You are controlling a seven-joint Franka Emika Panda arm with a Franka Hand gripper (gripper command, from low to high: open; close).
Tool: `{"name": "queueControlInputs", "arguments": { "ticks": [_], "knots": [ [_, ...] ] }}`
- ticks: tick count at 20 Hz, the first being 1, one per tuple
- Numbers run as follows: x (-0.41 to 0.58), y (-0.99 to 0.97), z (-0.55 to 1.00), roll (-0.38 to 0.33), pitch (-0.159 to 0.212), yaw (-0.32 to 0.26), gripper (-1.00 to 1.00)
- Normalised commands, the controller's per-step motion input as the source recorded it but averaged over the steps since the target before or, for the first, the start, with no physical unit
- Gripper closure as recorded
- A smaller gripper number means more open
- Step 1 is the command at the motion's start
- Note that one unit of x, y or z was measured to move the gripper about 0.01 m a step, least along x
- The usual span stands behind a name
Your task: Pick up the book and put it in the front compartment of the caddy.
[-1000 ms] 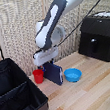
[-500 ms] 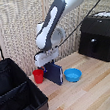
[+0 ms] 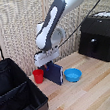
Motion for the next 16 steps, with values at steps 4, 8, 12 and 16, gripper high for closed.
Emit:
{"name": "queueControlInputs", "arguments": {
  "ticks": [4,8,12,16],
  "knots": [
    [0.083,0.01,0.96,-0.069,0.0,-0.041,1.0],
    [0.074,0.0,1.0,-0.001,0.0,-0.079,1.0],
    [0.023,0.0,1.0,0.0,0.0,-0.103,1.0],
    [-0.209,0.05,1.0,0.002,-0.014,-0.159,1.0]
  ]
}}
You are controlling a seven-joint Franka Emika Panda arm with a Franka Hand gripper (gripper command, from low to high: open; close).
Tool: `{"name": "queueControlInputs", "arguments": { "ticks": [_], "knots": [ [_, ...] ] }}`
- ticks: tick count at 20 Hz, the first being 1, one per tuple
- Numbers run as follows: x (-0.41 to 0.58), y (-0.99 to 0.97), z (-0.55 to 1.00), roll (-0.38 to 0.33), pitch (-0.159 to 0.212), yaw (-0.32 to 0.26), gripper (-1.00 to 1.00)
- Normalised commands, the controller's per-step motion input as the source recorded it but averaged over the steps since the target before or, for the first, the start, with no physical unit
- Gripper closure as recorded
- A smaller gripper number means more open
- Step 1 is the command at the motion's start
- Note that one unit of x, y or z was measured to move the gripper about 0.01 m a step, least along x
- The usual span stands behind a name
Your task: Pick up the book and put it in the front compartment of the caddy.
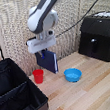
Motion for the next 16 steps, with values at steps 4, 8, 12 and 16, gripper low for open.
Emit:
{"name": "queueControlInputs", "arguments": {
  "ticks": [4,8,12,16],
  "knots": [
    [-0.484,0.08,1.0,0.035,-0.062,-0.174,1.0],
    [-0.547,0.19,0.97,0.051,-0.089,-0.145,1.0],
    [-0.315,0.32,0.75,0.006,-0.082,-0.189,1.0],
    [0.0,0.34,0.4,0.0,-0.039,-0.29,1.0]
  ]
}}
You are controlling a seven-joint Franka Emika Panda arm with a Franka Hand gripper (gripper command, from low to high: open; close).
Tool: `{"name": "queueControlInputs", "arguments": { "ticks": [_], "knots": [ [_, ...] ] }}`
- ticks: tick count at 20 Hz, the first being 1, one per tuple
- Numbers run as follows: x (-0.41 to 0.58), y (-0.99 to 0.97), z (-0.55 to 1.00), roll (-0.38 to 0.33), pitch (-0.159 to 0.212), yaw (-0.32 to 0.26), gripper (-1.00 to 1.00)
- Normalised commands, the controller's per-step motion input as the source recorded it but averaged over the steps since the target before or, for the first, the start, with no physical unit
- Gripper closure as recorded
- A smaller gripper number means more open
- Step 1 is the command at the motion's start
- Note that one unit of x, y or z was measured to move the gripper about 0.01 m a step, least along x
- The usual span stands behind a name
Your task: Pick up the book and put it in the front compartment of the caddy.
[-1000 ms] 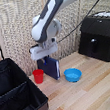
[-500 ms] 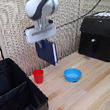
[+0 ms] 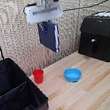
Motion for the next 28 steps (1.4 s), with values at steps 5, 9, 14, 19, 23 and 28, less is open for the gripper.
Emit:
{"name": "queueControlInputs", "arguments": {
  "ticks": [5,9,14,19,23,28],
  "knots": [
    [-0.001,0.34,0.23,0.0,-0.006,-0.29,1.0],
    [0.0,0.4,0.14,0.0,0.0,-0.275,1.0],
    [-0.003,0.42,0.09,0.0,0.0,-0.26,1.0],
    [-0.044,0.52,0.13,0.028,0.0,-0.2,1.0],
    [-0.113,0.6,0.34,0.046,-0.047,-0.167,1.0],
    [-0.178,0.66,0.55,0.001,-0.079,-0.129,1.0]
  ]
}}
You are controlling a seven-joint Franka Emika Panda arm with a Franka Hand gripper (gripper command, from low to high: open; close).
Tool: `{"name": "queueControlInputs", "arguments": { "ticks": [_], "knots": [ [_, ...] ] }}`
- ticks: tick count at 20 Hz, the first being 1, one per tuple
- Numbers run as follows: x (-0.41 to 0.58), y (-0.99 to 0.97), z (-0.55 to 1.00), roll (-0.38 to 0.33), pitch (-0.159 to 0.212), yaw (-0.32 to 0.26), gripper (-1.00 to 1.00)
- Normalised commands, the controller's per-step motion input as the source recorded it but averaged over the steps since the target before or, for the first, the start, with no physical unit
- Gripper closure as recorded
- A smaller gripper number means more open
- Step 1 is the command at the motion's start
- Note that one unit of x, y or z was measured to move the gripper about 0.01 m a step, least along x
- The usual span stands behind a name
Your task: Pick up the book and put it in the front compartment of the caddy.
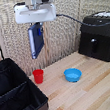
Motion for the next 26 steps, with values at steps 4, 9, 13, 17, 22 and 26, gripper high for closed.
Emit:
{"name": "queueControlInputs", "arguments": {
  "ticks": [4,9,13,17,22,26],
  "knots": [
    [-0.224,0.68,0.45,0.0,-0.02,-0.099,1.0],
    [-0.137,0.66,0.29,-0.014,0.0,-0.122,1.0],
    [-0.124,0.65,0.22,-0.022,0.014,-0.122,1.0],
    [-0.222,0.68,0.19,-0.03,0.028,-0.091,1.0],
    [-0.262,0.68,0.17,-0.04,0.035,-0.082,1.0],
    [-0.225,0.67,0.17,-0.042,0.035,-0.092,1.0]
  ]
}}
